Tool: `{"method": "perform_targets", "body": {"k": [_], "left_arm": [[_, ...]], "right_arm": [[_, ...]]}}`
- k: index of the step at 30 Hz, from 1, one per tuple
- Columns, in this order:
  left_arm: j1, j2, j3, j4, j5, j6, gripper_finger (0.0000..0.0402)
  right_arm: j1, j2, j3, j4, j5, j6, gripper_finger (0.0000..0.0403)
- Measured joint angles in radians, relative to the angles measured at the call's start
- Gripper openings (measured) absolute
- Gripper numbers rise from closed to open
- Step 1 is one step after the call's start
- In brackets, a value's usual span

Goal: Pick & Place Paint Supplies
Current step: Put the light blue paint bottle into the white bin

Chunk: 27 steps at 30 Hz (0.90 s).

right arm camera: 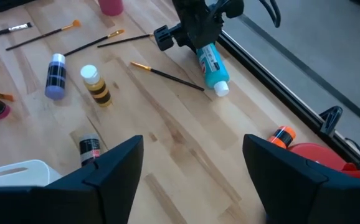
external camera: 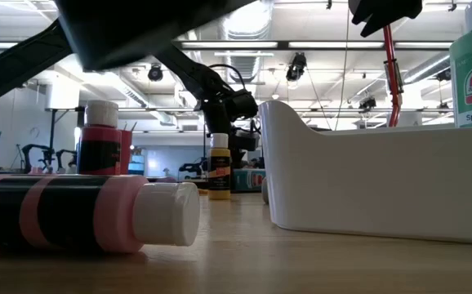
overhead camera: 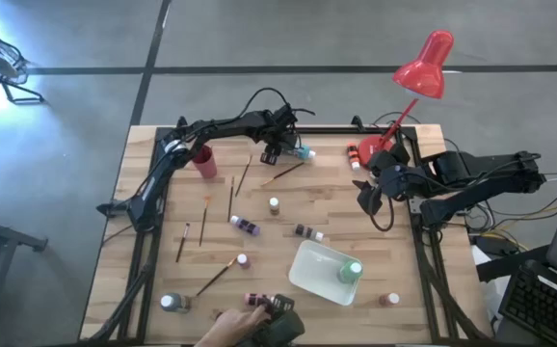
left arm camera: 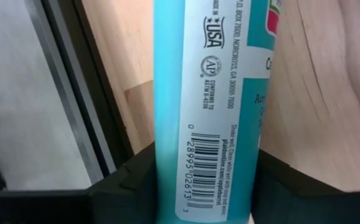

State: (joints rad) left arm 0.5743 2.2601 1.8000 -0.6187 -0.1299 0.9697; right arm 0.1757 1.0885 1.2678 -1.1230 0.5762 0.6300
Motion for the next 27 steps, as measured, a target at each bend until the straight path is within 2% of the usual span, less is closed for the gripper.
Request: {"method": "perform_targets", "body": {"k": [5,9,15,20,24,27], "left_arm": [[0.0,-0.028,0.015,-0.02,0.005,-0.041,0.0172],[0.007,-0.109,0.016,-0.011,0.042,-0.133,0.0172],[0.019,-0.203,0.007,-0.03,0.196,-0.301,0.0172],[0.022,-0.274,-0.001,-0.014,0.363,-0.414,0.0172],[0.022,-0.314,-0.066,0.004,0.469,-0.503,0.0172],[0.019,-0.363,-0.149,0.078,0.535,-0.577,0.0172]], "right_arm": [[0.001,0.0,0.0,0.001,0.001,-0.02,0.0249],[0.001,0.0,0.0,0.002,0.001,-0.051,0.0238],[0.001,0.001,0.0,0.002,0.002,-0.098,0.0226],[0.002,0.001,0.0,0.001,-0.011,-0.114,0.022],[0.004,0.001,0.0,0.002,-0.038,-0.121,0.022],[0.017,0.001,0.0,0.006,-0.031,-0.143,0.0226]]}}
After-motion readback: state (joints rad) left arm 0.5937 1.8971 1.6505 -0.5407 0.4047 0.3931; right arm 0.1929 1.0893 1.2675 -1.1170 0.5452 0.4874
